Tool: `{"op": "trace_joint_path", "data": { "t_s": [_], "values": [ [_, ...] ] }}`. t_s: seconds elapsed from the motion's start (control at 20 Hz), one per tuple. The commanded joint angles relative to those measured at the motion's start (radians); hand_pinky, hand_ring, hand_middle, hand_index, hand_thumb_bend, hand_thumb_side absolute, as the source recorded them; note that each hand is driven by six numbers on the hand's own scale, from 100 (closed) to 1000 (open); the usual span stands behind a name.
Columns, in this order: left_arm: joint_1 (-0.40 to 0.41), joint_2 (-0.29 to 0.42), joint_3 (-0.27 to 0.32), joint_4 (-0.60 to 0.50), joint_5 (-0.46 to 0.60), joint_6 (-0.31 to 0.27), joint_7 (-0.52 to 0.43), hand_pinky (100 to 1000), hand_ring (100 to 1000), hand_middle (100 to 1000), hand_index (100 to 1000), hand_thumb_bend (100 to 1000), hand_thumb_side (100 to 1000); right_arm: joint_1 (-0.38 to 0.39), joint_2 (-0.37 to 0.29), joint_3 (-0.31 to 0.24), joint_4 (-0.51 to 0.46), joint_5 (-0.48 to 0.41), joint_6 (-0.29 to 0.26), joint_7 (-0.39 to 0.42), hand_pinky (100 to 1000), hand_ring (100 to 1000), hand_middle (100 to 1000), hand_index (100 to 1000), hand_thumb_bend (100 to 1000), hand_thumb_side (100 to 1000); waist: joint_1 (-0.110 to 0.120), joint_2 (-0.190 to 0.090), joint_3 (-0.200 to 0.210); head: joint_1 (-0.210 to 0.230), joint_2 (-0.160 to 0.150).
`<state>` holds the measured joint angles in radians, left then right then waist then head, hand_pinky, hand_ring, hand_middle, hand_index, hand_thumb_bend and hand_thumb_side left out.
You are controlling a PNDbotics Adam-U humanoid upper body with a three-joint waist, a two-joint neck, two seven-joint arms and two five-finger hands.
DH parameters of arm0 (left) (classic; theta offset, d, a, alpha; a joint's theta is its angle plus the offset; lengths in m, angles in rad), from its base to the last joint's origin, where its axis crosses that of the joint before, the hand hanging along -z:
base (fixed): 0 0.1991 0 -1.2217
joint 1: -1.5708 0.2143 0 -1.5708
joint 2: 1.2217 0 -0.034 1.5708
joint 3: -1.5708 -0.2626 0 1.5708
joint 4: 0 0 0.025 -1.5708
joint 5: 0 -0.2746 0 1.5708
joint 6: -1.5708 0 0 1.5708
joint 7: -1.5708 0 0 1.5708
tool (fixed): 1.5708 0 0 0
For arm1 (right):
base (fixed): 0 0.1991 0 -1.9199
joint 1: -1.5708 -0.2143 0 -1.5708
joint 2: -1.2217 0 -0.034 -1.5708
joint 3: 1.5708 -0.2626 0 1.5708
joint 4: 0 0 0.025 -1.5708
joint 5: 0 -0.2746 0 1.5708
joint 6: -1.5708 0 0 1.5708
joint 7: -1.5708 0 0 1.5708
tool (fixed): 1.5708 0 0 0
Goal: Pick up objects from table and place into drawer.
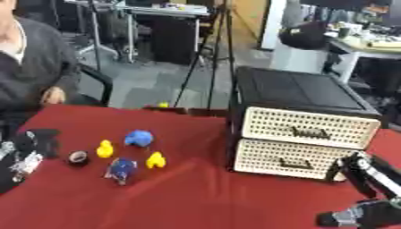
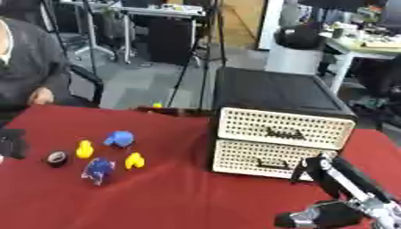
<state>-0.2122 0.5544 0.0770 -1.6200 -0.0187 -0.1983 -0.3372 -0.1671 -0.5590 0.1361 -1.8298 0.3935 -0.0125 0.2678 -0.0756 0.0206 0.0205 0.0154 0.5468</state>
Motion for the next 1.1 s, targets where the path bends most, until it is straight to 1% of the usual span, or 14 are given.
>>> {"op": "trace_joint_path", "data": {
  "t_s": [0.05,0.3,0.4,0.45,0.5,0.6,0.65,0.7,0.75,0.8,0.85,0.9,0.95,1.1],
  "values": [
    [-0.01,0.027,0.004,-0.006,-0.006,-0.005,-0.001,665,605,626,845,100,727,-0.01,-0.023,-0.004,-0.019,0.003,-0.001,-0.003,100,100,100,543,1000,584,0.006,-0.007,-0.001,-0.001,-0.009],
    [-0.016,0.04,0.005,0.006,-0.019,-0.011,0.005,666,607,628,845,100,712,-0.009,-0.025,-0.003,-0.02,0.002,-0.001,-0.004,100,100,100,543,1000,585,0.007,-0.007,-0.003,-0.002,-0.007],
    [-0.026,0.058,0.003,0.017,-0.036,-0.019,0.012,669,613,634,846,100,685,-0.009,-0.027,-0.003,-0.02,0.002,-0.001,-0.004,100,100,100,543,1000,585,0.007,-0.007,-0.005,-0.002,-0.007],
    [-0.039,0.077,0.001,0.025,-0.051,-0.027,0.013,673,620,645,850,100,660,-0.009,-0.028,-0.003,-0.02,0.002,-0.001,-0.004,100,100,100,543,1000,585,0.008,-0.008,-0.007,-0.001,-0.006],
    [-0.056,0.098,-0.003,0.038,-0.071,-0.036,0.013,674,624,651,852,100,656,-0.009,-0.029,-0.002,-0.021,0.002,-0.001,-0.004,100,100,100,543,1000,585,0.008,-0.008,-0.008,0.0,-0.005],
    [-0.104,0.147,-0.011,0.083,-0.119,-0.053,0.004,679,648,683,855,100,615,-0.01,-0.03,-0.001,-0.021,0.002,-0.002,-0.002,100,100,100,543,1000,586,0.009,-0.01,-0.012,0.004,-0.006],
    [-0.132,0.171,-0.018,0.113,-0.145,-0.061,-0.005,680,655,689,851,100,593,-0.01,-0.03,0.0,-0.022,0.001,-0.002,-0.001,100,100,100,543,1000,584,0.009,-0.01,-0.015,0.005,-0.007],
    [-0.16,0.191,-0.025,0.145,-0.167,-0.073,-0.014,679,655,689,850,100,590,-0.01,-0.03,0.001,-0.021,0.001,-0.002,0.0,100,100,100,543,1000,583,0.01,-0.01,-0.017,0.006,-0.007],
    [-0.189,0.208,-0.034,0.179,-0.186,-0.084,-0.02,674,656,688,844,100,549,-0.009,-0.03,0.003,-0.021,0.0,-0.002,0.002,100,100,100,543,1000,578,0.01,-0.011,-0.02,0.007,-0.006],
    [-0.22,0.222,-0.044,0.215,-0.203,-0.096,-0.026,672,655,688,844,100,536,-0.009,-0.031,0.004,-0.02,0.001,-0.003,0.004,100,100,100,543,1000,578,0.011,-0.011,-0.022,0.008,-0.005],
    [-0.251,0.231,-0.057,0.25,-0.22,-0.109,-0.032,665,653,686,842,100,511,-0.009,-0.031,0.006,-0.02,0.001,-0.003,0.006,100,100,100,543,1000,578,0.011,-0.011,-0.025,0.011,-0.003],
    [-0.283,0.234,-0.069,0.287,-0.237,-0.123,-0.039,663,650,685,840,100,522,-0.01,-0.031,0.007,-0.02,0.001,-0.004,0.008,100,100,100,543,1000,579,0.012,-0.011,-0.028,0.013,-0.001],
    [-0.311,0.232,-0.083,0.324,-0.251,-0.136,-0.05,658,645,682,839,100,553,-0.012,-0.03,0.009,-0.021,0.0,-0.005,0.009,100,100,100,543,1000,580,0.012,-0.012,-0.032,0.014,0.001],
    [-0.382,0.211,-0.115,0.425,-0.285,-0.175,-0.091,650,641,682,836,100,543,-0.016,-0.029,0.016,-0.02,-0.002,-0.007,0.016,100,100,100,542,1000,576,0.012,-0.015,-0.043,0.014,0.004]
  ]
}}
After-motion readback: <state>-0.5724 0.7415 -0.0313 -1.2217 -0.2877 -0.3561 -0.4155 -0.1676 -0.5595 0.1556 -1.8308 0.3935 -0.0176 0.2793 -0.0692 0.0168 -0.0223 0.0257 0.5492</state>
